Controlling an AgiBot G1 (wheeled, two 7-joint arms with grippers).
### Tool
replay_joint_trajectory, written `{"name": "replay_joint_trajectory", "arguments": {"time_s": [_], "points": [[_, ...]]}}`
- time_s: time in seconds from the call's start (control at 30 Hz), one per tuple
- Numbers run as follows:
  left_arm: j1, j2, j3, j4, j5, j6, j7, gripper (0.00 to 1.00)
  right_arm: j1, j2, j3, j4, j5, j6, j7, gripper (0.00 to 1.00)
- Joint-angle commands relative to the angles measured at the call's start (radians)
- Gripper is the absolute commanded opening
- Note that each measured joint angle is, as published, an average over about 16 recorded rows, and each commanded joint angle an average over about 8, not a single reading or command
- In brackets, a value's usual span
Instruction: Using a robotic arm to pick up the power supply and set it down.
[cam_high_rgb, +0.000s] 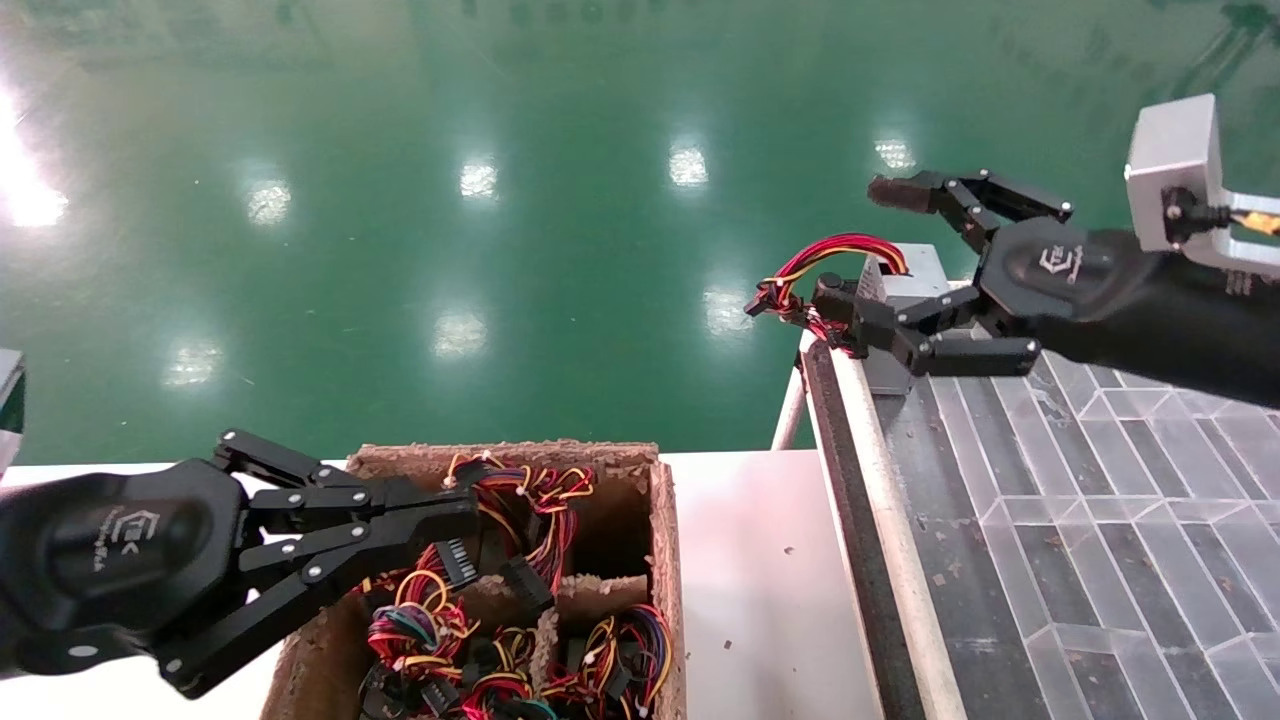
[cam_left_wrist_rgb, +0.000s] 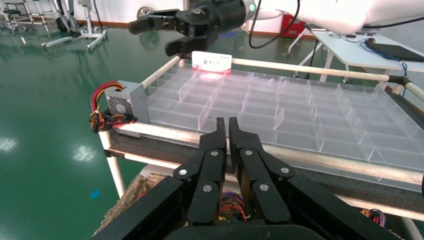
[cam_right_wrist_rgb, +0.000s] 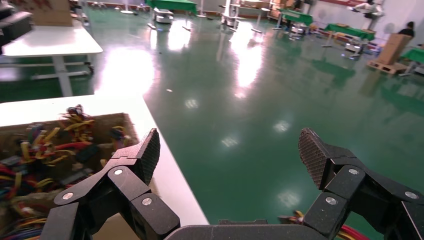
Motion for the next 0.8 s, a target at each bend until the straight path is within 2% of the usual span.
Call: {"name": "replay_joint_trajectory", "arguments": {"time_s": [0.03,0.8], "points": [[0.000,0.000,0.000,0.000,0.000,0.000,0.000,1.00,-0.025,0.009,0.005,0.040,0.014,0.001,0.019,1.00],[0.000,0.000,0.000,0.000,0.000,0.000,0.000,1.00,-0.323,0.118,0.058,0.510,0.184,0.017,0.240,1.00]]}}
